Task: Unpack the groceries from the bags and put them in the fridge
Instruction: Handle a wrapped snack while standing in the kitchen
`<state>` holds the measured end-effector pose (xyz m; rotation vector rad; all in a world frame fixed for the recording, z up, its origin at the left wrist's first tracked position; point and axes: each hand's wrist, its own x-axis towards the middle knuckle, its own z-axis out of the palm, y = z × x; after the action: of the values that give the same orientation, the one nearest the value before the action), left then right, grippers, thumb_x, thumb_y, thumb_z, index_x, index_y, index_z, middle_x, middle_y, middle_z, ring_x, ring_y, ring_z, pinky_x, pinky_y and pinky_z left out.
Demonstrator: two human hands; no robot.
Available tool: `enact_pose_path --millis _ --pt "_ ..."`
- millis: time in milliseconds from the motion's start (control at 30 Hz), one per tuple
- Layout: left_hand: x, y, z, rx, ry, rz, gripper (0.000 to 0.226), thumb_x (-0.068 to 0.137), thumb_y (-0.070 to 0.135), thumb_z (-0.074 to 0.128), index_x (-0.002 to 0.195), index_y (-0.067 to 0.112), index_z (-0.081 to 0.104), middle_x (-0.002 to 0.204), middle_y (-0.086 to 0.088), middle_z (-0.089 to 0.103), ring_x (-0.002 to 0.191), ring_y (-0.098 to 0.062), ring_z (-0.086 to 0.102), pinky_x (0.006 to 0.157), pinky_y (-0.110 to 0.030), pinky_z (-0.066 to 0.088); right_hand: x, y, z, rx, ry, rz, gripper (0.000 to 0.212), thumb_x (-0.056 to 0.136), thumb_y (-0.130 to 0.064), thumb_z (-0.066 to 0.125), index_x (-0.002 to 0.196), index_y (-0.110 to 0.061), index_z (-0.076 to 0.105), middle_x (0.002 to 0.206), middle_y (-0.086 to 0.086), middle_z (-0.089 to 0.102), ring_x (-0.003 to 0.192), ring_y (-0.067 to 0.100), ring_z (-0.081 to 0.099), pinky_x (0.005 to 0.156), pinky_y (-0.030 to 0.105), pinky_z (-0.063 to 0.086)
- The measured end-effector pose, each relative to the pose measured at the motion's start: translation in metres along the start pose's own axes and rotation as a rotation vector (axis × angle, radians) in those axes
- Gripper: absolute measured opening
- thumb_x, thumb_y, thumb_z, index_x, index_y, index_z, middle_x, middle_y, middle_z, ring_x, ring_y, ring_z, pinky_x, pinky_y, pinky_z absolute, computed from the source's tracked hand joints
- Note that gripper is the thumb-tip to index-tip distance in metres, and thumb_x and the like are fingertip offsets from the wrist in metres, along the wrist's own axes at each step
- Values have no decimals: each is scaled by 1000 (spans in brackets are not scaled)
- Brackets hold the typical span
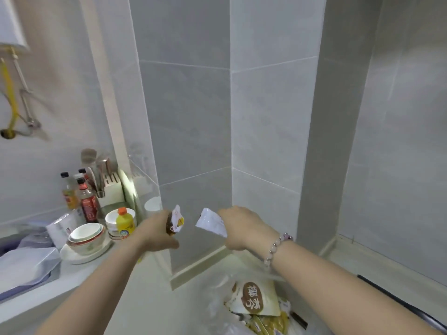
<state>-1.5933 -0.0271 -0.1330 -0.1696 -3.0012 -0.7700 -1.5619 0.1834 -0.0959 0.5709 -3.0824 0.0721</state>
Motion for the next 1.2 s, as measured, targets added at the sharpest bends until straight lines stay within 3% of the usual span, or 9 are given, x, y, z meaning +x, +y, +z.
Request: enact_pose_path --millis 100,200,300,433,600,800,1033,1200 --pt "-20 -18 -8 142 19 2 43 60 21 70 93 22 43 86 6 55 74 -14 54 61 -24 43 11 -21 -2 -79 25 -26 37 86 -2 56 122 -8 49 122 11 54 112 30 55 82 34 46" --pt "-44 -36 -3 99 68 -26 65 63 29 72 113 28 32 91 11 51 80 -10 52 57 -16 37 17 -47 15 -94 -14 -69 39 87 0 56 124 -7 49 126 13 54 116 31 54 88 35 46" --pt "-78 -51 2 9 89 -83 75 59 38 76 121 27 34 94 15 52 78 -6 52 62 -15 41 15 -68 31 -131 -57 -137 43 86 0 58 127 -9 48 129 13 52 119 30 52 92 36 45" --pt "-135 -54 -1 -11 131 -230 70 56 45 79 111 35 37 91 17 55 75 -1 54 67 -17 46 7 -86 35 -170 -3 -239 42 86 -3 60 125 -12 50 129 9 53 118 27 53 91 33 45" --pt "-203 -38 -7 144 171 -431 65 58 45 78 110 26 42 99 10 55 88 -10 56 76 -28 50 -27 -109 39 -121 64 -391 48 84 -2 61 128 -13 44 128 7 51 118 23 52 88 30 46" --pt "-280 -15 -18 411 267 -558 55 67 37 69 112 23 41 106 7 49 93 -15 51 72 -28 46 -81 -146 43 -82 43 -590 48 85 -3 61 129 -11 42 130 9 48 121 24 47 89 31 44" --pt "-408 12 -50 565 466 -746 59 75 31 65 126 23 37 119 7 48 106 -14 48 79 -24 43 -136 -224 15 -9 217 -815 44 86 -3 59 127 -12 46 125 9 52 116 23 51 85 29 47" --pt "-513 35 -62 644 524 -960 52 74 27 62 119 20 39 114 3 47 102 -18 47 74 -25 39 -202 -292 5 36 260 -1011 44 85 -3 60 126 -12 46 123 8 51 114 22 49 82 29 46"
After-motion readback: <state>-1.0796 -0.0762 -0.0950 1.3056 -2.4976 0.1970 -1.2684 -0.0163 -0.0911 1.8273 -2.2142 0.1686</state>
